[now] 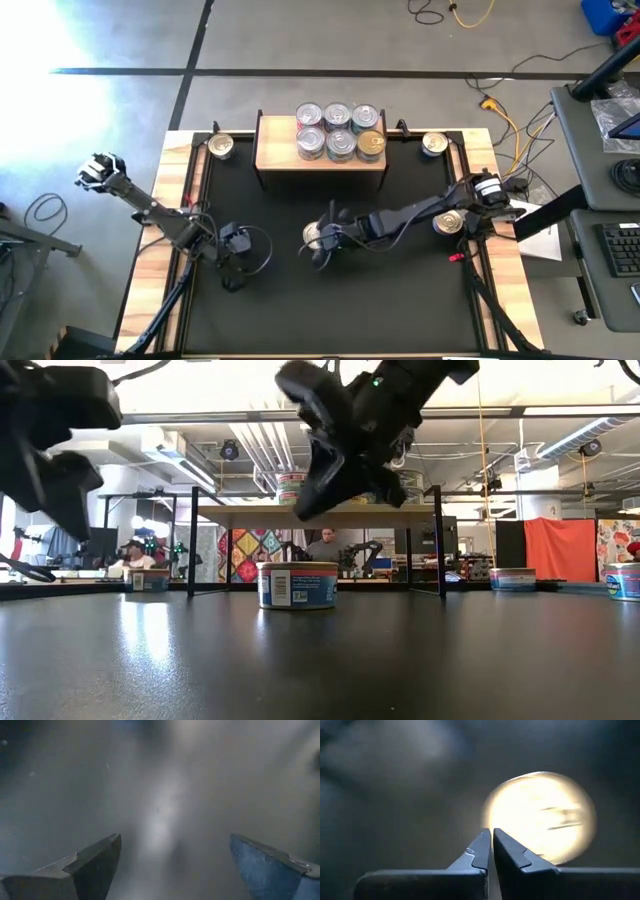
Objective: Stack canned seafood by type on shelf
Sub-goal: Put the bottom left blue pink tuna can on the shelf
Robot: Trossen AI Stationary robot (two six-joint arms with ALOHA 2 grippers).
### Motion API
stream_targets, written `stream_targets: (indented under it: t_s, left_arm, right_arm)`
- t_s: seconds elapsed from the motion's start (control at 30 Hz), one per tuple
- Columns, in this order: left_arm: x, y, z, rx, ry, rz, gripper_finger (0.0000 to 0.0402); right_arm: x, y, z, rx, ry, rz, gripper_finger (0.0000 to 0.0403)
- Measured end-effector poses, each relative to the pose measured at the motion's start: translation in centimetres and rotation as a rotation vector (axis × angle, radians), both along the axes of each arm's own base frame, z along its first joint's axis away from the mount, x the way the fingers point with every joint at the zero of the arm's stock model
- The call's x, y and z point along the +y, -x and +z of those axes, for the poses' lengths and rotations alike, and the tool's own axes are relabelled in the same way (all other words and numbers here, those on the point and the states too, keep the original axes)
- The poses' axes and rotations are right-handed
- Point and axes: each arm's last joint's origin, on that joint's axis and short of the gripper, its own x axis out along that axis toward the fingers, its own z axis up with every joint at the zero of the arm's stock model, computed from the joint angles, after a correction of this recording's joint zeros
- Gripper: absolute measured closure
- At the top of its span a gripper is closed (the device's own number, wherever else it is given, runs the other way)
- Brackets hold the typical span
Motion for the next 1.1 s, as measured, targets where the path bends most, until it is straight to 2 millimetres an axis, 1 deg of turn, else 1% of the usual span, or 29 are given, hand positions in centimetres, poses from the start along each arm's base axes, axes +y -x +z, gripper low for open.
stream_targets:
  t_s: [0.1,0.23,0.33,0.4,0.53,0.57,0.63,0.7,0.77,0.8,0.83,0.9,1.0,1.1]
  left_arm:
    - [-0.1,0.3,-0.1,-0.005,-0.008,-0.005,0.0048]
    - [0.0,0.3,0.0,-0.021,-0.039,-0.024,0.0048]
    - [0.1,0.3,0.0,-0.028,-0.051,-0.023,0.0048]
    - [0.1,0.3,0.0,-0.027,-0.051,-0.023,0.0048]
    - [0.1,0.3,-0.1,-0.037,-0.067,-0.009,0.0048]
    - [0.2,0.3,0.0,-0.039,-0.067,-0.003,0.0048]
    - [0.2,0.2,0.0,-0.044,-0.067,0.006,0.0048]
    - [0.3,0.2,0.0,-0.048,-0.08,0.018,0.0048]
    - [0.4,0.2,-0.1,-0.046,-0.086,0.024,0.0048]
    - [0.5,0.2,-0.1,-0.048,-0.086,0.029,0.0048]
    - [0.5,0.2,-0.1,-0.049,-0.084,0.032,0.0048]
    - [0.5,0.2,-0.1,-0.046,-0.079,0.041,0.0048]
    - [0.5,0.3,-0.2,-0.018,-0.039,0.055,0.0048]
    - [0.5,0.9,0.0,0.068,-0.026,0.041,0.0048]
  right_arm:
    - [-0.8,0.6,0.1,0.069,0.142,-0.165,0.039]
    - [-2.3,2.2,-1.0,0.165,0.328,-0.403,0.039]
    - [-3.2,2.9,-2.0,0.172,0.318,-0.517,0.039]
    - [-3.3,2.8,-2.8,0.172,0.281,-0.544,0.039]
    - [-3.0,2.0,-4.3,0.164,0.211,-0.487,0.039]
    - [-2.8,1.8,-4.9,0.166,0.176,-0.465,0.039]
    - [-2.3,0.7,-5.4,0.119,0.038,-0.393,0.039]
    - [-1.7,-0.5,-5.4,0.051,-0.111,-0.229,0.039]
    - [-0.7,-1.6,-4.6,-0.06,-0.211,-0.036,0.039]
    - [-0.3,-1.8,-4.2,-0.08,-0.219,0.015,0.039]
    - [0.0,-1.9,-3.9,-0.082,-0.212,0.028,0.039]
    - [0.1,-1.7,-3.8,-0.052,-0.17,0.011,0.039]
    - [-0.7,-1.4,-4.1,0.001,-0.09,-0.056,0.039]
    - [-1.1,-1.1,-4.4,0.039,-0.057,-0.08,0.039]
